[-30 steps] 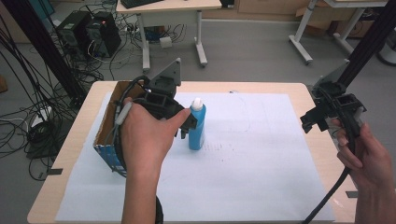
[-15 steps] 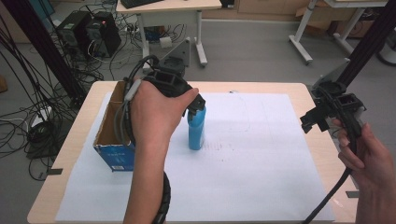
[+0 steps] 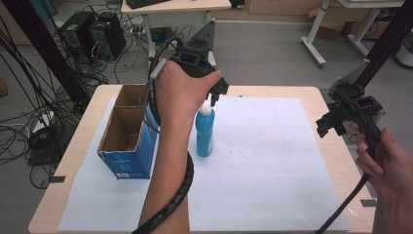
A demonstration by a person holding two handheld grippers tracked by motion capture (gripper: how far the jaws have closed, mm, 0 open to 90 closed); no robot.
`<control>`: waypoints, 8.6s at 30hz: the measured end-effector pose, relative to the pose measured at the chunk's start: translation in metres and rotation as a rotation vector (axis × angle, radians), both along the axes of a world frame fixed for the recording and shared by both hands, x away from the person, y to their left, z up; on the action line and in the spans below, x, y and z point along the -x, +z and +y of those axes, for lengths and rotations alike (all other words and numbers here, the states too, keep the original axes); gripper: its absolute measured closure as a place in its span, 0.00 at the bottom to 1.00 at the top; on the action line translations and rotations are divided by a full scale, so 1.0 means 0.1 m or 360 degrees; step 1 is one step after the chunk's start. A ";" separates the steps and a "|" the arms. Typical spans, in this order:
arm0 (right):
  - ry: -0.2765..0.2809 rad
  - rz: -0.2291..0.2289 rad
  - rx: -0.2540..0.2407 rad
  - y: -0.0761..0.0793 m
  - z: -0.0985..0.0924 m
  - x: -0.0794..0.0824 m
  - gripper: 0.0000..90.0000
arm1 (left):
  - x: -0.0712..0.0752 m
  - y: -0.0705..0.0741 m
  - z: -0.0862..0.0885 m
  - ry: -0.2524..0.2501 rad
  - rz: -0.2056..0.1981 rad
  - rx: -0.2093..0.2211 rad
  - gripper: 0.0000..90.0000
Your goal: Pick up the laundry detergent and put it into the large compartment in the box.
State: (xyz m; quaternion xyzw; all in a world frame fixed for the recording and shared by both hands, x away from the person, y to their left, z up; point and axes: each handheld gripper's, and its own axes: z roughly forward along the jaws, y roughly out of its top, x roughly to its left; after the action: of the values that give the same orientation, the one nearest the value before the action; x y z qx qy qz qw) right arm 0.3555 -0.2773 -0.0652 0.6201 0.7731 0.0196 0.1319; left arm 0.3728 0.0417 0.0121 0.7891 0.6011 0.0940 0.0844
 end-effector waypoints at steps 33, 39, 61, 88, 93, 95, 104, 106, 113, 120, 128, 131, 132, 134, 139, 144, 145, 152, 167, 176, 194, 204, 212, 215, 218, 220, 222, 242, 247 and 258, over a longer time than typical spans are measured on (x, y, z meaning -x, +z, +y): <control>-0.0031 0.0004 -0.0008 -0.01 -0.09 -0.08 0.04 | -0.80 -0.49 -0.12 0.0032 0.0098 0.0036 0.05; -0.0023 0.0001 -0.0007 -0.02 -0.10 -0.09 0.04 | -0.87 -0.61 -0.13 0.0019 0.0120 0.0038 0.05; -0.0027 -0.0003 0.0009 -0.03 -0.05 -0.10 0.04 | -1.00 -1.06 -0.16 0.0038 0.0207 0.0023 0.05; -0.0020 0.0007 0.0012 -0.06 -0.02 -0.10 0.04 | -1.01 -1.28 -0.21 0.0036 0.0249 0.0007 0.09; -0.0012 0.0001 0.0014 -0.06 0.00 -0.08 0.04 | -1.00 -1.31 -0.25 0.0034 0.0246 -0.0011 0.13; -0.0011 -0.0002 0.0017 -0.06 0.01 -0.07 0.04 | -1.01 -1.32 -0.26 0.0030 0.0253 -0.0017 0.14; -0.0047 0.0006 0.0004 -0.07 -0.04 -0.10 0.04 | -1.02 -1.38 -0.27 0.0051 0.0254 -0.0038 0.18; -0.0055 0.0006 0.0002 -0.07 -0.05 -0.11 0.04 | -1.03 -1.39 -0.26 0.0050 0.0256 -0.0039 0.19; -0.0059 0.0009 0.0001 -0.07 -0.06 -0.12 0.04 | -1.02 -1.43 -0.32 0.0056 0.0244 -0.0086 0.22; -0.0073 0.0007 0.0003 -0.08 -0.07 -0.13 0.04 | -1.02 -1.47 -0.31 0.0050 0.0250 -0.0075 0.32; -0.0074 0.0007 -0.0008 -0.09 -0.08 -0.13 0.04 | -1.02 -1.47 -0.27 0.0022 0.0249 -0.0032 0.40; -0.0076 0.0006 -0.0003 -0.09 -0.08 -0.13 0.04 | -1.00 -1.47 -0.26 0.0032 0.0239 -0.0022 0.42; -0.0077 0.0003 -0.0005 -0.09 -0.08 -0.13 0.04 | -1.00 -1.47 -0.26 0.0038 0.0234 -0.0021 0.42; -0.0077 0.0007 -0.0005 -0.09 -0.08 -0.13 0.04 | -0.99 -1.47 -0.26 0.0037 0.0232 -0.0021 0.42; -0.0082 0.0007 -0.0009 -0.08 -0.09 -0.13 0.04 | -0.96 -1.47 -0.28 0.0033 0.0209 -0.0031 0.42; -0.0086 0.0007 -0.0009 -0.08 -0.09 -0.12 0.04 | -0.93 -1.47 -0.26 0.0043 0.0200 -0.0021 0.42; -0.0084 0.0007 -0.0009 -0.08 -0.09 -0.12 0.04 | -0.93 -1.47 -0.27 0.0046 0.0204 -0.0025 0.42; -0.0106 0.0004 -0.0005 -0.08 -0.10 -0.10 0.04 | -0.84 -1.40 -0.26 0.0090 0.0151 -0.0034 0.42; -0.0102 0.0006 0.0002 -0.06 -0.05 -0.07 0.04 | -0.59 -0.71 -0.09 0.0146 0.0044 0.0001 0.42; -0.0095 0.0010 0.0009 -0.05 0.04 -0.08 0.04 | -0.41 -0.30 0.06 0.0192 -0.0014 -0.0004 0.42; -0.0085 0.0004 0.0018 -0.04 0.10 -0.07 0.04 | -0.18 0.28 0.57 0.0315 -0.0080 0.0093 0.42; -0.0098 0.0016 0.0015 -0.05 0.09 -0.10 0.04 | 0.00 0.61 0.83 0.0366 -0.0125 0.0110 0.42; -0.0091 -0.0003 0.0023 -0.03 0.09 -0.07 0.04 | 0.11 0.80 1.06 0.0468 -0.0165 0.0097 0.42; -0.0098 -0.0011 0.0030 -0.02 0.10 -0.05 0.04 | 0.16 0.84 1.13 0.0486 -0.0193 0.0079 0.42; -0.0112 -0.0001 0.0038 -0.02 0.12 -0.07 0.04 | 0.21 0.84 1.22 0.0487 -0.0208 0.0091 0.42; -0.0124 0.0003 0.0035 -0.02 0.12 -0.07 0.04 | 0.23 0.83 1.29 0.0489 -0.0215 0.0108 0.42; -0.0125 -0.0002 0.0039 -0.03 0.13 -0.06 0.04 | 0.24 0.82 1.32 0.0490 -0.0228 0.0102 0.42; -0.0127 0.0008 0.0074 -0.06 0.21 -0.08 0.04 | 0.14 0.50 1.63 0.0581 -0.0230 0.0039 0.42; -0.0132 0.0016 0.0075 -0.07 0.21 -0.10 0.04 | 0.12 0.39 1.69 0.0589 -0.0219 0.0037 0.42; -0.0120 0.0017 0.0070 -0.07 0.21 -0.07 0.04 | 0.08 0.11 1.71 0.0569 -0.0187 0.0027 0.42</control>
State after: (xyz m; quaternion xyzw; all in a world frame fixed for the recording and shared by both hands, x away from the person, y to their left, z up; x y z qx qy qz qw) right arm 0.3630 -0.2567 -0.0719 0.6459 0.7501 -0.0058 0.1418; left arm 0.3650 0.2127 0.0235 0.6621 0.7266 0.1484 0.1080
